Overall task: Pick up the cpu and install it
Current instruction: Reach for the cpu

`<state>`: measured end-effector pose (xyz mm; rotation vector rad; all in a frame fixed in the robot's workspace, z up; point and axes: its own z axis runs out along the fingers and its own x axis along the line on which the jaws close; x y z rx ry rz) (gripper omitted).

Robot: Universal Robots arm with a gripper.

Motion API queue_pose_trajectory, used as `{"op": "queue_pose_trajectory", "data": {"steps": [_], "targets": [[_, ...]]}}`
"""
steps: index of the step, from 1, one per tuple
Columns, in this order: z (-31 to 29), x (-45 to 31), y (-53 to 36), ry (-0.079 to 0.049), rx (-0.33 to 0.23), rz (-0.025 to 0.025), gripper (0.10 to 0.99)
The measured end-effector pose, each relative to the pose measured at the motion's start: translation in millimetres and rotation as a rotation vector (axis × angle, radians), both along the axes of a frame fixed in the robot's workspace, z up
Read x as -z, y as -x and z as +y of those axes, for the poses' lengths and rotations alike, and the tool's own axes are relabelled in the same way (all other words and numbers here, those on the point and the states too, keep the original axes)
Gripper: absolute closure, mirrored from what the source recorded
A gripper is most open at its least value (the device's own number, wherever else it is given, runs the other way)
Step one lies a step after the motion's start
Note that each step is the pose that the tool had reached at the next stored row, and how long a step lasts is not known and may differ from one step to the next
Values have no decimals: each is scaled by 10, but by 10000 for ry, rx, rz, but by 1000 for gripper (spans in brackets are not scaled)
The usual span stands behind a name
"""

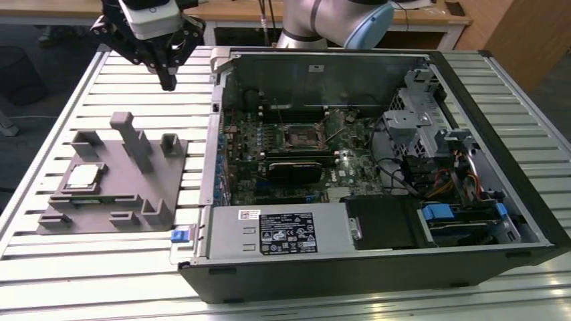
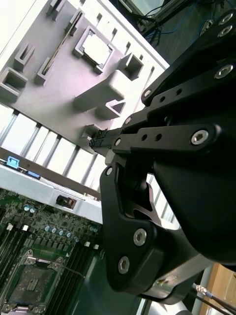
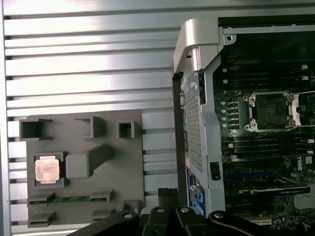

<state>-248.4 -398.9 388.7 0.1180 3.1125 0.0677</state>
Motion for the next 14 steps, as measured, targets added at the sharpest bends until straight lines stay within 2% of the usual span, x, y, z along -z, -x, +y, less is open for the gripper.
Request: {"op": "queue_pose_trajectory", "data": {"steps": [14], "targets": [[0, 3, 131, 0, 0, 0, 980]]}}
